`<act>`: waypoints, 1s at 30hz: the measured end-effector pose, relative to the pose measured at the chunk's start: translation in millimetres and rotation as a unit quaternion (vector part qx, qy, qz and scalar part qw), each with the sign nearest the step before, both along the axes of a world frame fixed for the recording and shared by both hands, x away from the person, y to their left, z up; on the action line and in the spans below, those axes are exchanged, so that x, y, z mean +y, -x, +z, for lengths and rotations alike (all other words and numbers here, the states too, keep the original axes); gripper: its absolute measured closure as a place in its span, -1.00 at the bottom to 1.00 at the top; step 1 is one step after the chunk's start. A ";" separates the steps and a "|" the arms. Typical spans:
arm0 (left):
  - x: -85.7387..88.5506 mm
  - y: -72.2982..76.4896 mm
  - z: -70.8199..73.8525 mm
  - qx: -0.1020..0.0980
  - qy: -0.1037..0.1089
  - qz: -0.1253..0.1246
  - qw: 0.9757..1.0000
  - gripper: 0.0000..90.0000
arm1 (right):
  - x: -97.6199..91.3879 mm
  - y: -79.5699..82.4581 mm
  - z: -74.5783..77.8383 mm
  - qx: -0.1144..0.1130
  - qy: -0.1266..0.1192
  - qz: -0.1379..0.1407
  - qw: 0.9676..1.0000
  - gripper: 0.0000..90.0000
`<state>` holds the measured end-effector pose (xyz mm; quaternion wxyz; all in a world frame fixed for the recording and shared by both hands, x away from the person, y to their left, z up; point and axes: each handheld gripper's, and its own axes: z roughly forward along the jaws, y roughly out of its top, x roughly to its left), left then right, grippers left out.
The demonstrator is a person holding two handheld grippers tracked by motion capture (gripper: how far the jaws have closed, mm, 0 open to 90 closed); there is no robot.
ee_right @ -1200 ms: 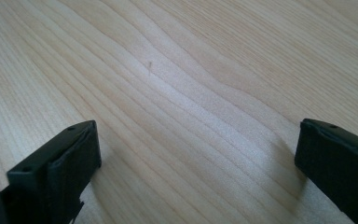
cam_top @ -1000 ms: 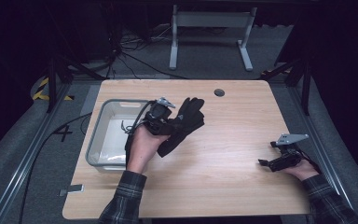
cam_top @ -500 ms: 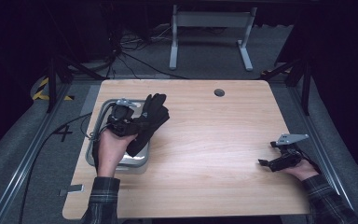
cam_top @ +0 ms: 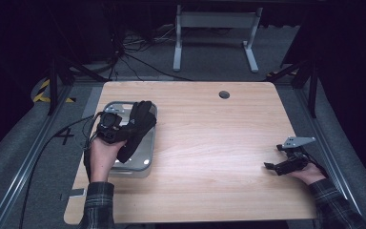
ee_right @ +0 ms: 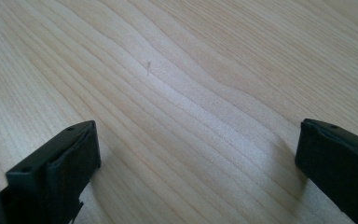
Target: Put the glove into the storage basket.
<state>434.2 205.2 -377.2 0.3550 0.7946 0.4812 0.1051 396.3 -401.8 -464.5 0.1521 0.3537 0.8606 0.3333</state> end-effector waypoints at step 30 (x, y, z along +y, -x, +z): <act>10.8 -20.7 -39.2 0.070 -0.041 0.041 0.996 0.03 | -0.2 -0.1 0.1 0.001 0.000 -0.003 1.000 -0.99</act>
